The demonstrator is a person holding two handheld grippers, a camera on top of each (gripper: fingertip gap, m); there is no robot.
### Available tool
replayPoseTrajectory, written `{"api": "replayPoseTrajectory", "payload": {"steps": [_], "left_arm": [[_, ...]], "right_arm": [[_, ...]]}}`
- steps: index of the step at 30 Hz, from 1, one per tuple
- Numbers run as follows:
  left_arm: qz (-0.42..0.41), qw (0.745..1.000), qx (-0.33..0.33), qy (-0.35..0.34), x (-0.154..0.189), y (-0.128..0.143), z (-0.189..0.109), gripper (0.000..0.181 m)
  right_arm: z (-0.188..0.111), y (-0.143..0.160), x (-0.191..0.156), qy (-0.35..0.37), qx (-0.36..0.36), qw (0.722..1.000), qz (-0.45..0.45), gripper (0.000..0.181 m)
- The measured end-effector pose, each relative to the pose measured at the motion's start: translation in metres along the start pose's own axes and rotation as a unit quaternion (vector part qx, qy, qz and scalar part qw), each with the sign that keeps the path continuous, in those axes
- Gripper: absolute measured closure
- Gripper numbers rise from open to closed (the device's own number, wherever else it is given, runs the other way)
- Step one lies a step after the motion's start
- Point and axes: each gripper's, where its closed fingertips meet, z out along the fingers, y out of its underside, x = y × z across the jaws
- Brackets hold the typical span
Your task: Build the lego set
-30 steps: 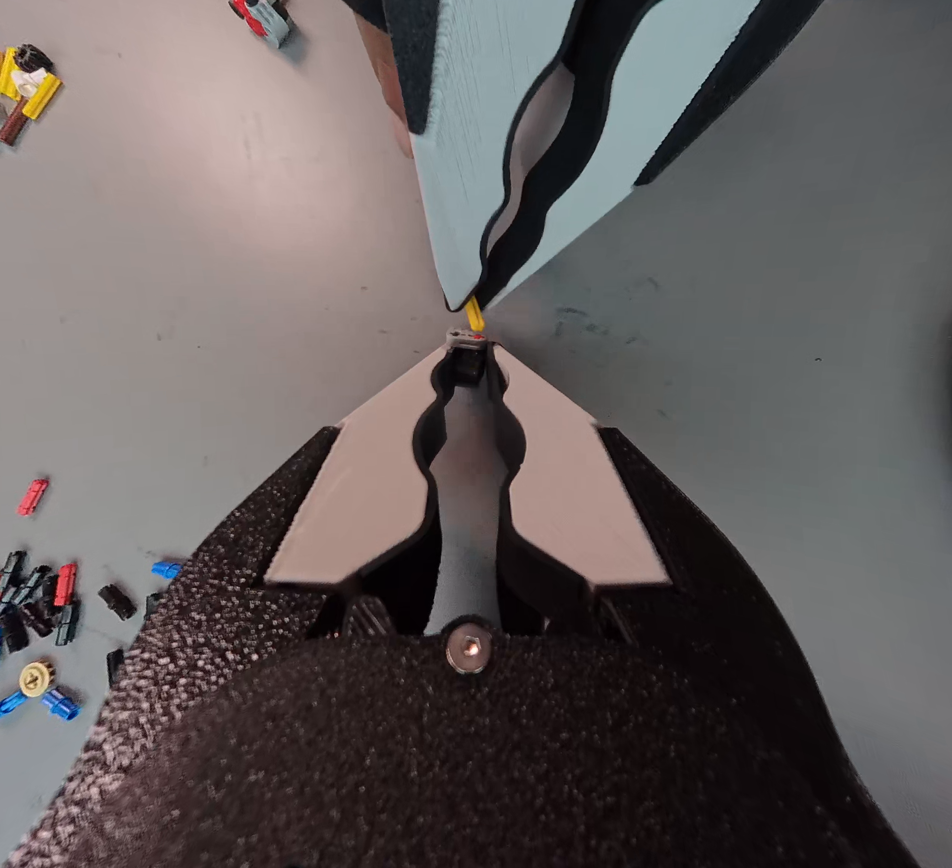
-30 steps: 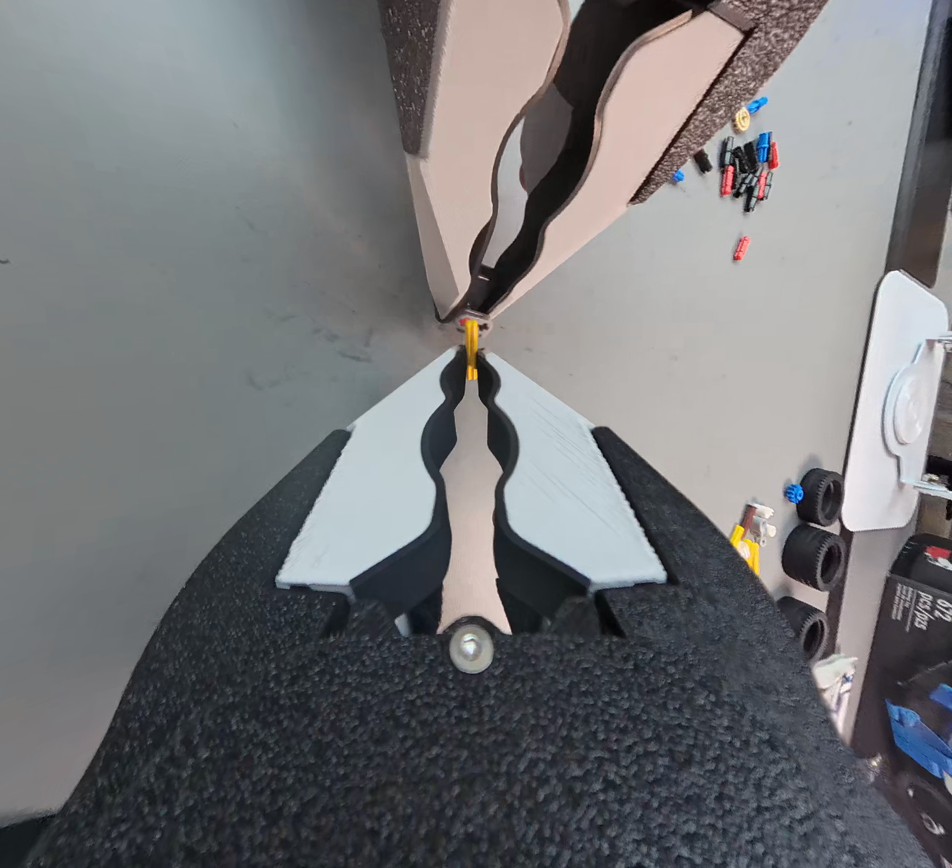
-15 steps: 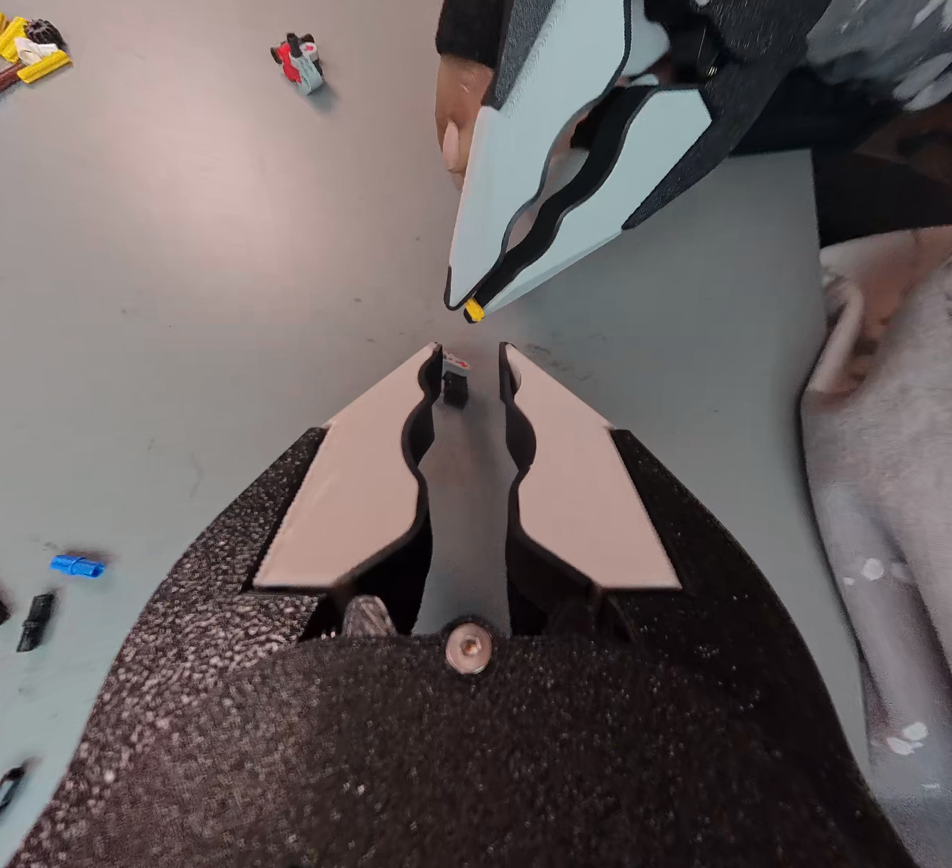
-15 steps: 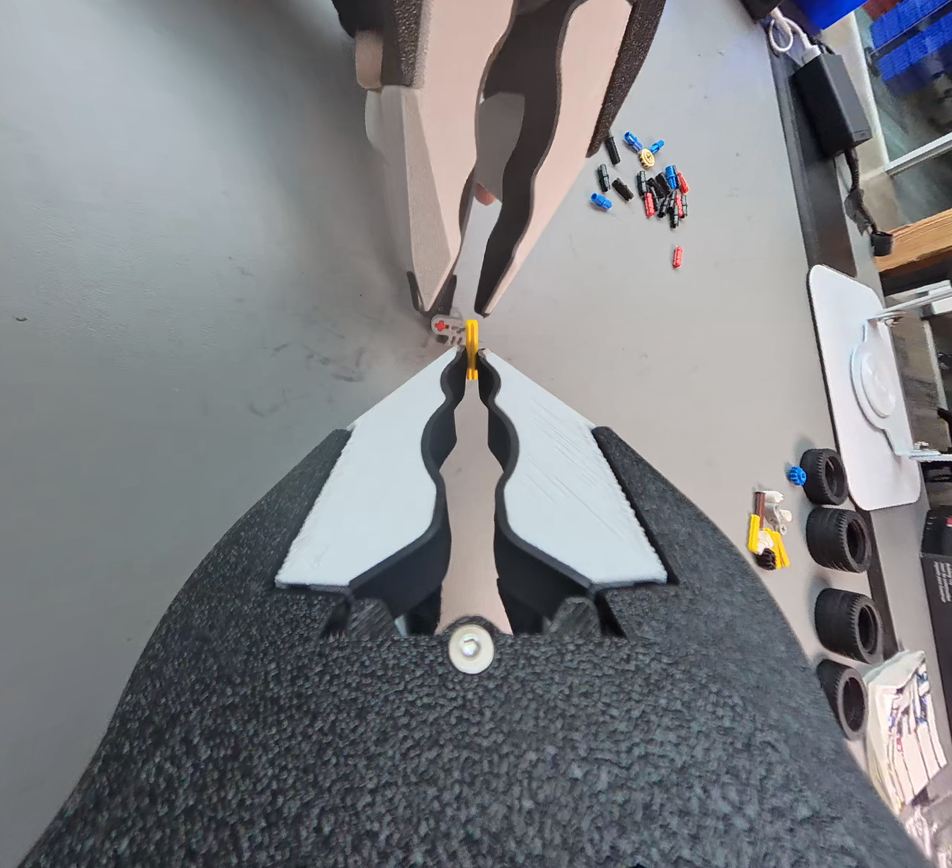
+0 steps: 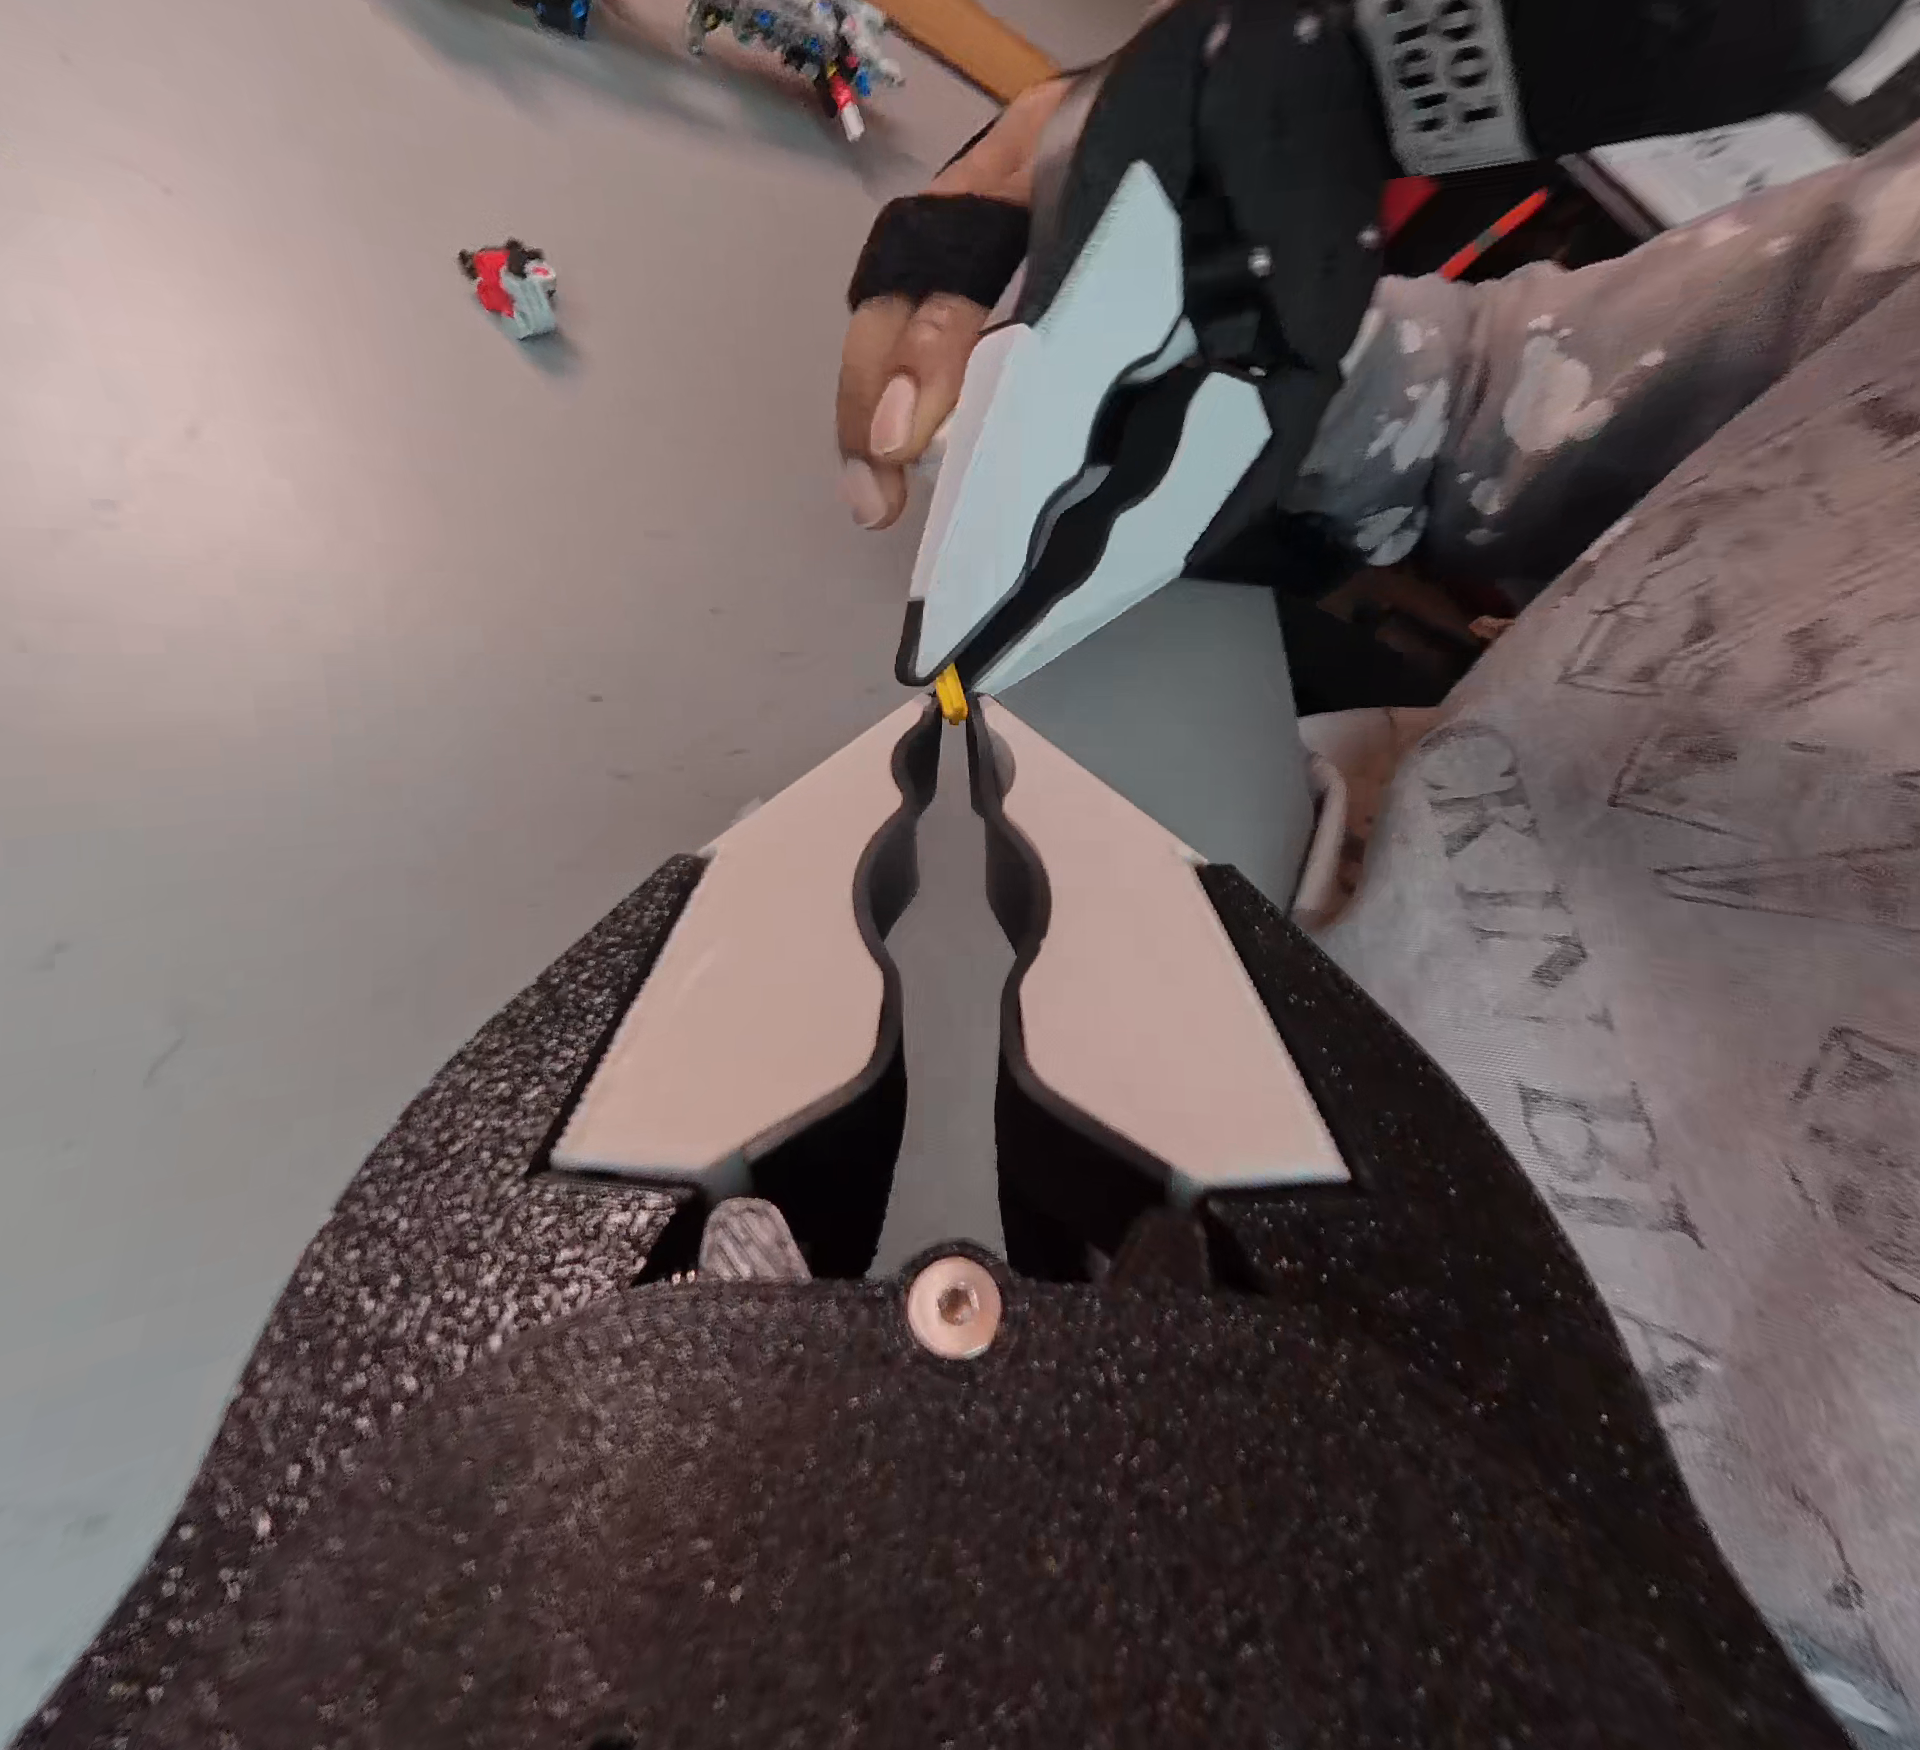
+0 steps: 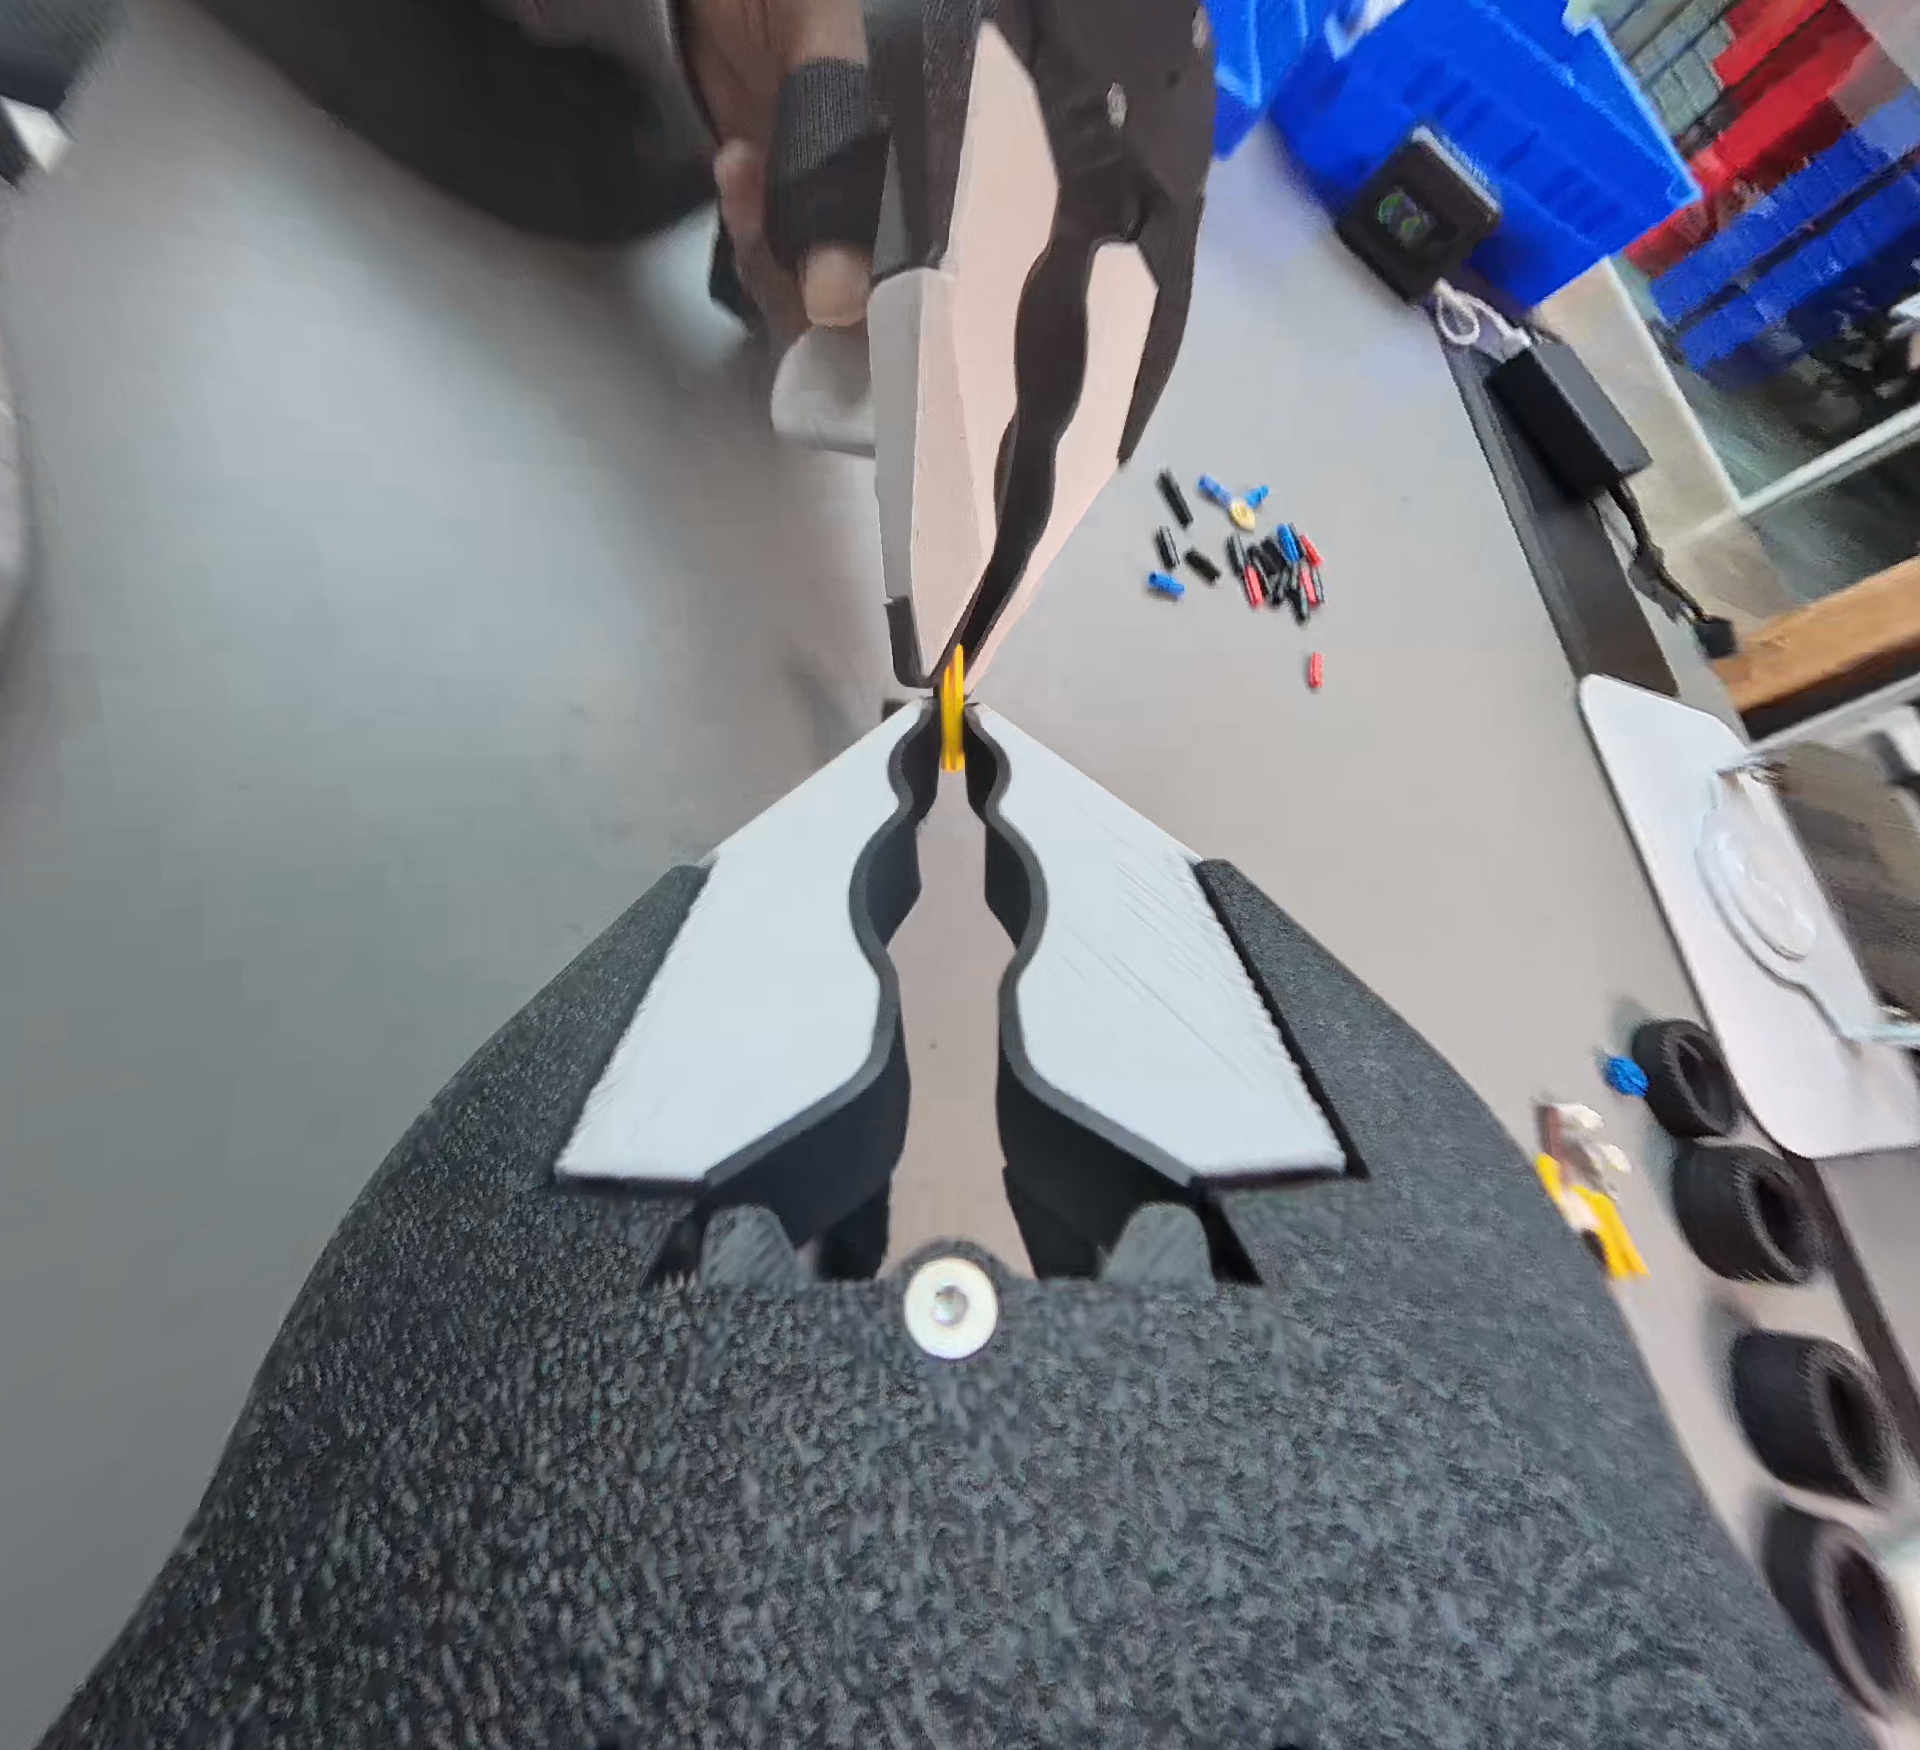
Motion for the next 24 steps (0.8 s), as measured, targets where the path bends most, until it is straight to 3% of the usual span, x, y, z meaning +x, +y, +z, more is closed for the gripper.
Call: {"api": "replayPoseTrajectory", "payload": {"steps": [1,3,7,14,24], "left_arm": [[0.002,0.999,0.024,0.031,0.008,-0.006,-0.005,0.177],[0.010,0.993,0.070,0.094,0.026,-0.019,-0.016,0.178],[0.002,0.982,0.114,0.151,0.042,-0.031,-0.026,0.178],[-0.015,0.968,0.142,0.207,0.054,-0.037,-0.034,0.179],[0.077,0.975,0.149,0.149,0.057,-0.038,-0.034,0.178]], "right_arm": [[-0.006,-0.012,0.000,-0.017,0.053,0.998,0.037,0.178],[-0.017,-0.037,0.000,-0.062,0.160,0.978,0.115,0.178],[-0.027,-0.059,0.002,-0.062,0.236,0.960,0.135,0.177],[-0.034,-0.076,0.002,-0.026,0.252,0.963,0.095,0.177],[-0.035,-0.077,0.002,-0.039,0.242,0.963,0.115,0.178]]}}
